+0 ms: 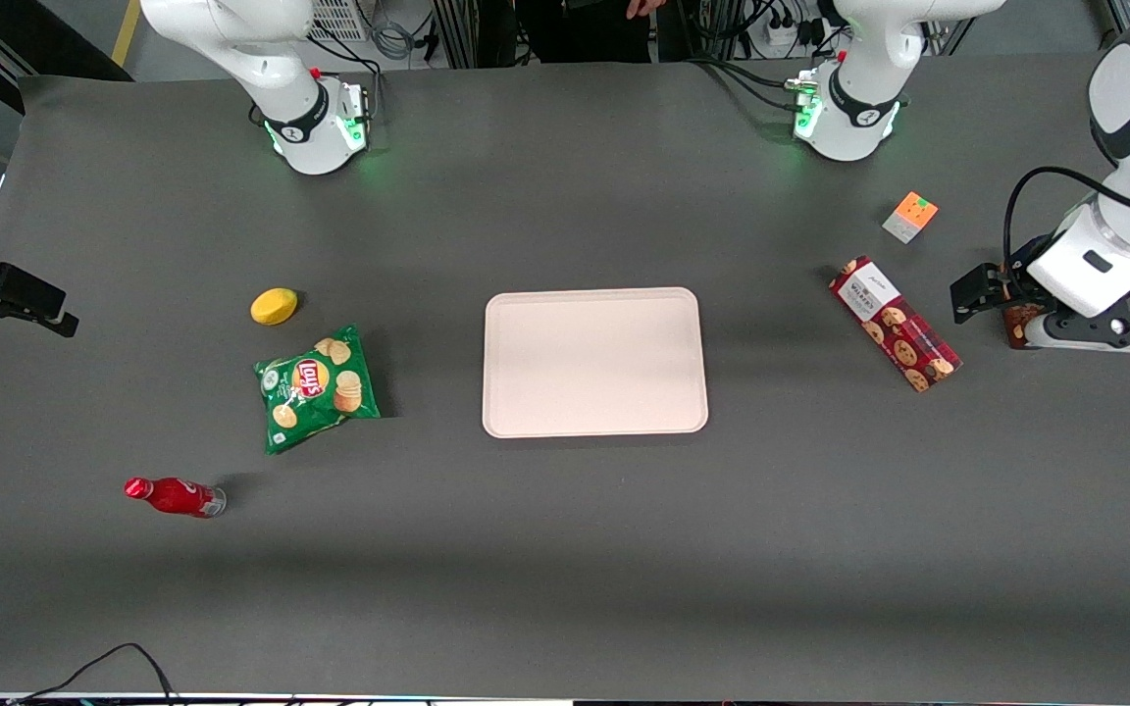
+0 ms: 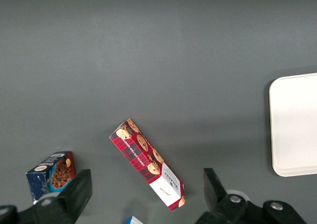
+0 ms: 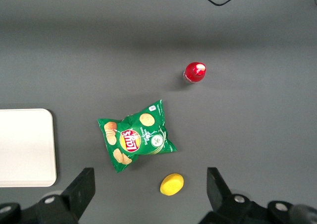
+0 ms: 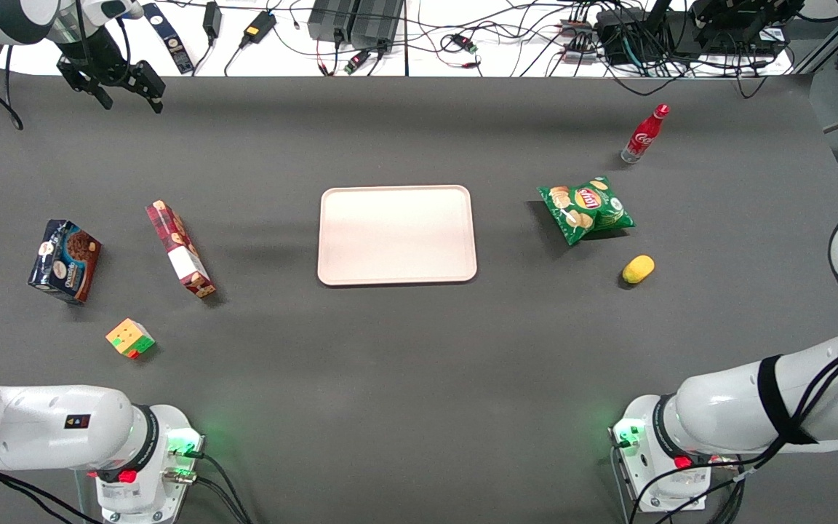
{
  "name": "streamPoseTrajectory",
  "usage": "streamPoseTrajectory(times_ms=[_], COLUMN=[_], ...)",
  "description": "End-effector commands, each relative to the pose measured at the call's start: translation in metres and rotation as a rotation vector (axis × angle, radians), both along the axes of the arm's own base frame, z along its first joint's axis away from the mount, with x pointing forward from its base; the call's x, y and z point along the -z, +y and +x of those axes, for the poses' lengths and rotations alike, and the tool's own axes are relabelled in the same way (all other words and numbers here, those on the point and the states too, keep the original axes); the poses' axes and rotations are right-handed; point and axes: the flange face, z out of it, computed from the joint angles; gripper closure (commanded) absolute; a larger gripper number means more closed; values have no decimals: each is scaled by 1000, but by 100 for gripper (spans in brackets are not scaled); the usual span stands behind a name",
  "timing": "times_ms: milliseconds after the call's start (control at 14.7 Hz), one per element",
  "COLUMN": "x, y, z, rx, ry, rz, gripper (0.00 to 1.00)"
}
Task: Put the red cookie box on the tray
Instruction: 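Move the open left gripper toward the red plaid shortbread box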
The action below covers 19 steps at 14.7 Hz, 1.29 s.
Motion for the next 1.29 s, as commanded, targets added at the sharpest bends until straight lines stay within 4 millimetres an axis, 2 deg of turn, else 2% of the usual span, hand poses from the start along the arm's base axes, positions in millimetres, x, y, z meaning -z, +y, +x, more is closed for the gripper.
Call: streamPoseTrajectory(times_ms=[0, 204, 545, 885, 1021, 1225], x=[3, 20, 43, 89, 105, 147], y=[0, 1, 5, 10, 19, 35], z=[1, -5, -12, -24, -28, -45], rx=[-7, -79, -90, -96, -111, -161], ry=[17, 46, 74, 56, 58, 9], rz=[9, 12, 13, 10, 8, 0], gripper=[0, 0, 0, 0, 0, 0])
